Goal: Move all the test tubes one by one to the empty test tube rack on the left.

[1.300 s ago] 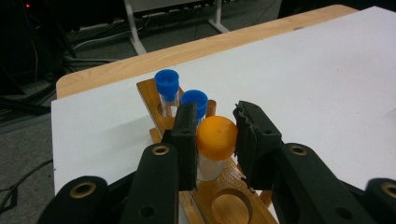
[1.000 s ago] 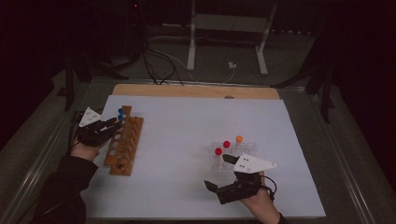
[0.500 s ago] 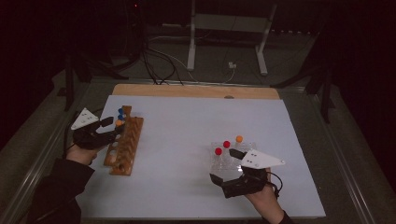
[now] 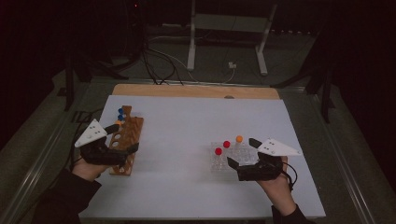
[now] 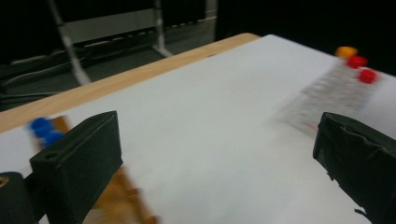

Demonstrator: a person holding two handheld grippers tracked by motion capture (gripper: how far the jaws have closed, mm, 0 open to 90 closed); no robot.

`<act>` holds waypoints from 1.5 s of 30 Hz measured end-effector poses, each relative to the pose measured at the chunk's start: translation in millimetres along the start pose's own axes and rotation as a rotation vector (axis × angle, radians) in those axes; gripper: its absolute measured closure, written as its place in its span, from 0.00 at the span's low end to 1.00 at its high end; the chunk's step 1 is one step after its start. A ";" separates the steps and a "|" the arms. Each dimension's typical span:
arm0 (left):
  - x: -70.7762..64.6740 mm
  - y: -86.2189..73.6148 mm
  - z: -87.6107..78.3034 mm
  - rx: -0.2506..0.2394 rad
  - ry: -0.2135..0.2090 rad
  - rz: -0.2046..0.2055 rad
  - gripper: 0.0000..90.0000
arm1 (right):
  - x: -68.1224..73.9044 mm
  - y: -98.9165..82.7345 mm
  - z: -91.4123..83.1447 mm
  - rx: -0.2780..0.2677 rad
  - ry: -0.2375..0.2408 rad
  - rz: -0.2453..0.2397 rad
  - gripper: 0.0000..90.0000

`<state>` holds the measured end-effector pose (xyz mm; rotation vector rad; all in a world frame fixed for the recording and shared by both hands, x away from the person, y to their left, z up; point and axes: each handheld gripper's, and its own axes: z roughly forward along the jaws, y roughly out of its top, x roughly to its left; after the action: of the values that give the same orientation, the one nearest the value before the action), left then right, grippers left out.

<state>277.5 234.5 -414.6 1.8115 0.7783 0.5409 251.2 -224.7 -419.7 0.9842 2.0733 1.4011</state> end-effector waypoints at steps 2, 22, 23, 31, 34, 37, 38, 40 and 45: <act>-10.1 -2.2 1.9 -0.009 -0.040 -0.001 0.02 | -4.3 -2.2 3.2 0.015 -0.019 0.009 0.00; -56.3 -36.1 26.5 0.034 -0.167 0.032 0.02 | -30.3 -29.1 36.3 0.185 -0.203 0.035 0.43; -56.5 -36.5 26.6 0.035 -0.165 0.036 0.02 | -31.6 -29.4 38.0 0.193 -0.200 0.041 0.46; -58.1 -38.6 28.7 0.049 -0.168 0.049 0.02 | -38.1 -30.5 52.2 0.230 -0.211 0.063 0.63; -58.1 -38.9 28.4 0.050 -0.168 0.053 0.02 | -38.6 -30.3 55.7 0.239 -0.219 0.069 0.70; -58.0 -39.0 28.5 0.052 -0.168 0.052 0.02 | -38.9 -30.2 58.4 0.245 -0.224 0.064 0.74; -58.0 -38.9 28.5 0.051 -0.163 0.053 0.02 | -39.1 -30.2 59.1 0.247 -0.224 0.064 0.75; -57.7 -38.6 28.2 0.049 -0.168 0.051 0.02 | -39.6 -30.3 60.6 0.245 -0.223 0.067 0.77; -57.2 -39.2 28.7 0.054 -0.172 0.047 0.02 | -37.2 -29.9 63.2 0.240 -0.223 0.050 0.82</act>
<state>247.7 184.1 -461.6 1.9020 0.6394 0.3908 310.2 -222.0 -472.5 1.2351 2.0912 1.0268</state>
